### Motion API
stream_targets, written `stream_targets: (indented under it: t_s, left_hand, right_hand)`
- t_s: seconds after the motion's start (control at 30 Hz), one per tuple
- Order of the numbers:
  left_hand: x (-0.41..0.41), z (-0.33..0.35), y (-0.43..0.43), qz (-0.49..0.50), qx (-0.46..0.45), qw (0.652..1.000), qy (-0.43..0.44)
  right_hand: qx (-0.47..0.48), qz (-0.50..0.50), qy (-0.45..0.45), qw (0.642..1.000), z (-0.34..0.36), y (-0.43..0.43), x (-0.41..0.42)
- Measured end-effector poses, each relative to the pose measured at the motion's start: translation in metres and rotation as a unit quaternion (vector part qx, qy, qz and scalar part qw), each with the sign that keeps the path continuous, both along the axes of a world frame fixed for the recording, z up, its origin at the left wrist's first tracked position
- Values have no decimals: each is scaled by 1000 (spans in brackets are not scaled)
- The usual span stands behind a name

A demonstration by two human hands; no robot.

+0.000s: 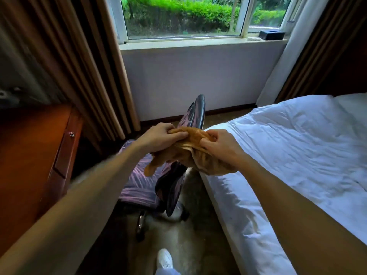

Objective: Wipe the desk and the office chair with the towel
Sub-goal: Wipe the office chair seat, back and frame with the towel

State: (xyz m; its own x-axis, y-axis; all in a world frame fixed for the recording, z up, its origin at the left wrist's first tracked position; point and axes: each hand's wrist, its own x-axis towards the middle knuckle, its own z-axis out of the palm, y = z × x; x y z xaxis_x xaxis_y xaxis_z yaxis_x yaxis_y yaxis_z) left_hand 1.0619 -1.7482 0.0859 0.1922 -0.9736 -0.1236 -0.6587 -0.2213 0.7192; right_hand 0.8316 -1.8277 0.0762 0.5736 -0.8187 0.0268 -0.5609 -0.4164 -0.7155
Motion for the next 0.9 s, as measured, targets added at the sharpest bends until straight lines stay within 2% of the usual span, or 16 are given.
stream_targets:
  t_s: [0.13, 0.27, 0.4, 0.5, 0.77, 0.9]
  left_hand:
    - [-3, -16, -43, -10, -2, 1000, -9]
    - [-6, -8, -93, -9, -37, 997, -60]
    - [-5, 3, -137, 22, -99, 988, -118]
    - [-4, 3, -161, 52, -117, 983, -131]
    - [2, -9, -238, 180, -111, 977, -28]
    - [-2, -11, -272, 238, -139, 959, 68]
  right_hand:
    - [-88, -24, 54, 994, 1, -33, -2]
    - [-129, -57, 81, 987, 14, -78, -5]
    - [-157, -80, 63, 982, 26, -126, 2]
    - [-166, -77, 52, 982, 22, -155, 11]
    - [-92, -53, -23, 994, 9, -246, 47]
    - [-18, -24, -101, 994, 11, -293, 65]
